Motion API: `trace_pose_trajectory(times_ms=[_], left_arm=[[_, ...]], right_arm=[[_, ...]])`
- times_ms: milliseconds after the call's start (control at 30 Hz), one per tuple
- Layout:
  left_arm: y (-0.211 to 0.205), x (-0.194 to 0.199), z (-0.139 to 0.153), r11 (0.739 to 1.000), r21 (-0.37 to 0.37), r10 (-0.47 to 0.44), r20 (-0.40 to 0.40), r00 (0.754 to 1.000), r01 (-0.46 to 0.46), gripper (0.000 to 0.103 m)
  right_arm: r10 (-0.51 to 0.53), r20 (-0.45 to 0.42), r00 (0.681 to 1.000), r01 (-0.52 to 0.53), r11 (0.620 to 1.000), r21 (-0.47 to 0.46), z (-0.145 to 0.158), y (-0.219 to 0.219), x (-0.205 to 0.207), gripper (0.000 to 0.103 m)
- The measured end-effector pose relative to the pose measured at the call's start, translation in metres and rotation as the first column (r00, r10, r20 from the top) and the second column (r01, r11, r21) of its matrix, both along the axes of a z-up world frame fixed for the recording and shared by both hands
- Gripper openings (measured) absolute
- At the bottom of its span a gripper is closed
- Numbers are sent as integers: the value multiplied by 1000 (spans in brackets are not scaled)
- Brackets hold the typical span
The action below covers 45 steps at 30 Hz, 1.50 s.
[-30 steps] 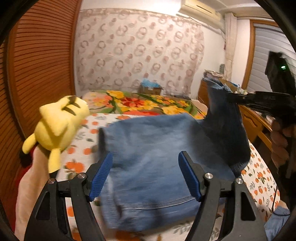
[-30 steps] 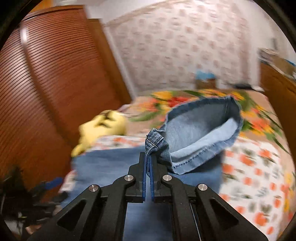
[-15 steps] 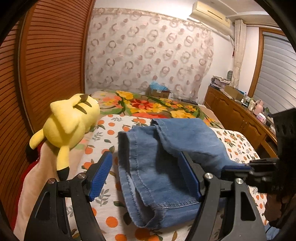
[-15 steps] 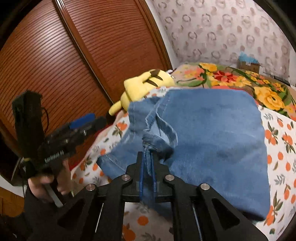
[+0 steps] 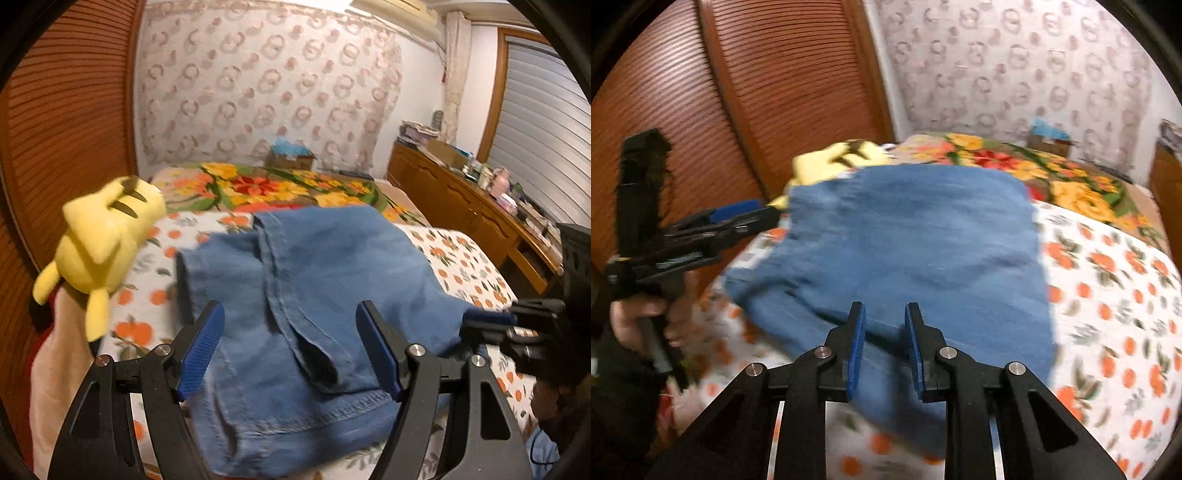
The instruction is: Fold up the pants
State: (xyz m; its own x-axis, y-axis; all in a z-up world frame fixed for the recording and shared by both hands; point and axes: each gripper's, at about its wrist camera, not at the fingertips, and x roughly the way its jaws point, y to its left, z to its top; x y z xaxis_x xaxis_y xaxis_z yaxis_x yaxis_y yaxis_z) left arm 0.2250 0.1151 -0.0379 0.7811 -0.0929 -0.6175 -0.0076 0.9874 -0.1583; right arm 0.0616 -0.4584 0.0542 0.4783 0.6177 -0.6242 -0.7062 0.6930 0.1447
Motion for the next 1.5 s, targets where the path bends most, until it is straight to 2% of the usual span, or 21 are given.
trace_pose_trajectory(times_ms=[100,233,367,567,667,733,800,900,967,1067,1167,1267,1367,1433,1500], left_arm=[[-10,0,-11,1000,-5,-29,-18,999,29,73],[-22,0,-21,998,-5,-61,-42,997,60,67],[-32,2,-29,997,20,-69,-75,995,71,61],[-35,1,-36,997,22,-68,-95,993,71,46],[-41,0,-32,996,42,-75,-80,994,78,36],[-45,1,-29,995,56,-84,-77,993,88,25],[-46,0,-26,994,51,-93,-72,993,97,11],[-42,-5,-13,996,36,-85,-33,996,87,6],[-39,-13,5,996,9,-86,11,996,86,6],[-37,-30,41,997,17,-79,101,992,77,6],[-26,-42,59,998,35,-58,118,991,54,6],[-16,-43,36,996,76,-43,30,999,41,6],[-4,-41,-1,997,75,-18,-80,997,24,12],[1,-43,-11,997,71,0,-99,995,7,17],[6,-45,-9,998,68,15,-74,997,-10,31]], right_arm=[[-64,10,998,64,998,-13,-8,-19,-1,23],[-116,9,993,116,993,-20,-17,-26,-4,23],[-132,24,991,133,990,-38,-24,-20,-9,23],[-134,19,991,135,990,-39,-32,-14,-16,26],[-143,21,990,143,989,-30,-37,-17,-17,29],[-146,42,988,147,988,-38,-40,-15,-21,30],[-145,45,988,146,989,-37,-44,-24,-25,31],[-142,35,989,143,989,-25,-44,-28,-25,31],[-139,39,989,140,990,-6,-43,-33,-23,32],[-157,82,984,156,988,17,-40,-40,-27,32],[-167,92,982,163,985,50,-35,-49,-31,34],[-165,82,983,161,985,62,-32,-53,-32,34],[-156,75,985,153,987,46,-32,-51,-36,34],[-151,65,986,148,988,42,-33,-49,-35,34],[-146,63,987,144,989,39,-32,-48,-34,34]])
